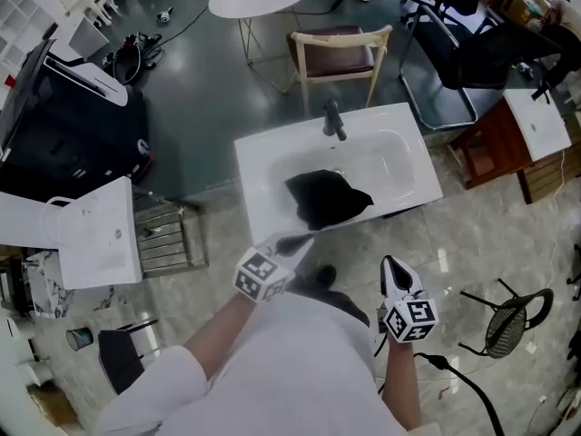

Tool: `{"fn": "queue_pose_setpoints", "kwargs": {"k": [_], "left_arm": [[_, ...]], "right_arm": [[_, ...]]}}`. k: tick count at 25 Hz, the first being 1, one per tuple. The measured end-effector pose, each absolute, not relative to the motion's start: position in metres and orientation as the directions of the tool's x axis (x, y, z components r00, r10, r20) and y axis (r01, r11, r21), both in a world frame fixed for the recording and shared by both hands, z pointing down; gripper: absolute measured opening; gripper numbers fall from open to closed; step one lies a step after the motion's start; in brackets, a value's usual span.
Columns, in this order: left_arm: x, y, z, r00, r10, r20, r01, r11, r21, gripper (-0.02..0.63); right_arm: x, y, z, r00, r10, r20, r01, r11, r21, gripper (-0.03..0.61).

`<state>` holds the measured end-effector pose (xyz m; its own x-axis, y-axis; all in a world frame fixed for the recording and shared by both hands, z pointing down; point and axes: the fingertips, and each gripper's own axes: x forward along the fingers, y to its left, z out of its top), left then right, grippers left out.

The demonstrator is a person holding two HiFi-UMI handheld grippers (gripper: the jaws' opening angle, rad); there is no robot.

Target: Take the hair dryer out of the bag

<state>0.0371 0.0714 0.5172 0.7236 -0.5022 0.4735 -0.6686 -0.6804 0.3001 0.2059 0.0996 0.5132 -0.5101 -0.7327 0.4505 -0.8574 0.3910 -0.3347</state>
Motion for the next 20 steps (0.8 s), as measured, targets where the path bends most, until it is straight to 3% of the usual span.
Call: {"fn": "queue_pose_setpoints", "kwargs": {"k": [9, 20], "left_arm": [[0.059, 0.030, 0.576, 0.734, -0.396, 0.552, -0.621, -0.720, 0.309, 0.045], [0.094, -0.008, 0.698, 0.610, -0.256, 0.750, -0.514, -0.848, 0.129, 0.245]], "right_arm": [[0.203, 0.076, 0.542, -0.483, -0.716, 0.504, -0.872, 0.341, -0.352, 0.005], [0.221, 0.048, 0.561, -0.369, -0.732, 0.573, -0.916, 0.180, -0.360, 0.005]]}}
